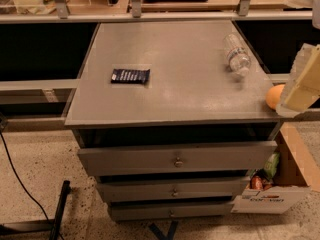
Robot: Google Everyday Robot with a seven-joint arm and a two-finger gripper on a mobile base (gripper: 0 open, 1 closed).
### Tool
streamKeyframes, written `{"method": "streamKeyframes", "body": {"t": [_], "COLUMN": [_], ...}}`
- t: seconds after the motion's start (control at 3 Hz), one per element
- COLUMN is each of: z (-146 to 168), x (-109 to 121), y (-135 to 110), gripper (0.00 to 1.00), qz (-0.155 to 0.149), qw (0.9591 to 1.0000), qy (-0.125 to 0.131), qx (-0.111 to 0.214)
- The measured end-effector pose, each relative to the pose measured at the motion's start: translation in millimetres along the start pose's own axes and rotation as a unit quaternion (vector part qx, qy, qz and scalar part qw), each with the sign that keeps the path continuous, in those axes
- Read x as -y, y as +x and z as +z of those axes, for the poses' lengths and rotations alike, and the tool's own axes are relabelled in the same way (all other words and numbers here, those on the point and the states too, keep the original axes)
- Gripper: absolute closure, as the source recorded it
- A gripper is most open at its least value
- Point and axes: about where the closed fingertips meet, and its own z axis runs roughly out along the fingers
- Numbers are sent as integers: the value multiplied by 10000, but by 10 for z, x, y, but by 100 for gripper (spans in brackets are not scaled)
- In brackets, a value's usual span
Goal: Move orange near rxbar blueberry
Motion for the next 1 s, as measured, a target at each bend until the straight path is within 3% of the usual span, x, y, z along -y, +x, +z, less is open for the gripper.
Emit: {"method": "streamKeyframes", "body": {"t": [0.33, 1.0], "z": [-11, 323], "x": [2, 247], "y": [-8, 165], "gripper": [0, 0], "qz": [-11, -533], "qw": [10000, 9984], "qy": [15, -9], "qx": [1, -202]}}
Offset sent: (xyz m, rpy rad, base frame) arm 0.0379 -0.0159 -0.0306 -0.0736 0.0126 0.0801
